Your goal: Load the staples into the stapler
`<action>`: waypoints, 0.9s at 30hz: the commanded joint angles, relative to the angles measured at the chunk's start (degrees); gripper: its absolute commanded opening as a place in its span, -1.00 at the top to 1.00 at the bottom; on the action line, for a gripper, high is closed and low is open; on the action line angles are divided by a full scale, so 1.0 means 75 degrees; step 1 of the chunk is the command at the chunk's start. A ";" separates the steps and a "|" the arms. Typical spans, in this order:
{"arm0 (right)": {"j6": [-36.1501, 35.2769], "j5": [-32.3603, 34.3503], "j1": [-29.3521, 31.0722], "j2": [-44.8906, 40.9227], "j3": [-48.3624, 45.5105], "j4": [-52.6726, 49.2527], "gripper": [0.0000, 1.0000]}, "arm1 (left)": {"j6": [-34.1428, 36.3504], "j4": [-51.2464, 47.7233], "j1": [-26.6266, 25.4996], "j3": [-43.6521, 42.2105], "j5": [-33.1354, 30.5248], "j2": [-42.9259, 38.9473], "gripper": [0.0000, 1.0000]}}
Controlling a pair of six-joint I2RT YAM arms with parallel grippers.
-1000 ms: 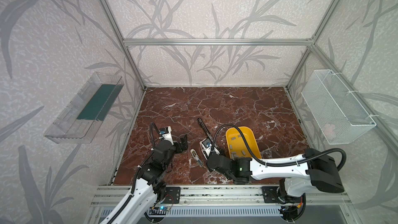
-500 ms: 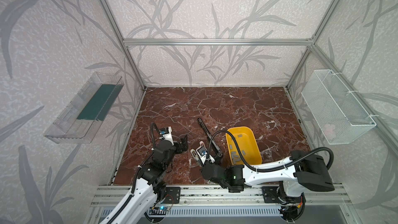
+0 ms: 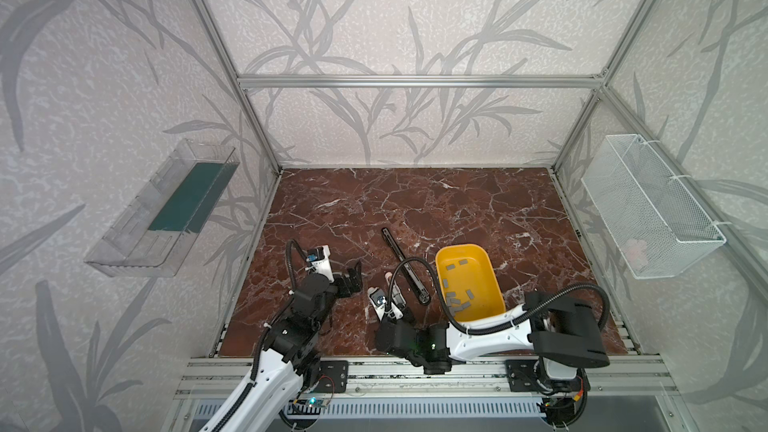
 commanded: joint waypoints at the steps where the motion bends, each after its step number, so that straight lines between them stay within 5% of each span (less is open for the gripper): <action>1: -0.0044 -0.0058 -0.0089 -0.0065 -0.0007 0.0444 0.76 | -0.0096 0.0002 -0.0024 -0.0069 -0.0093 -0.0030 -0.98; 10: 0.0002 -0.0695 -0.0428 0.0166 -0.0233 0.0831 0.76 | -0.0084 0.0041 -0.0025 -0.0053 -0.0068 0.0059 -0.98; 27: 0.0089 -0.0529 -0.0456 0.0433 -0.0170 0.0456 0.76 | -0.0077 0.0099 -0.0021 -0.0054 -0.0019 0.0144 -0.98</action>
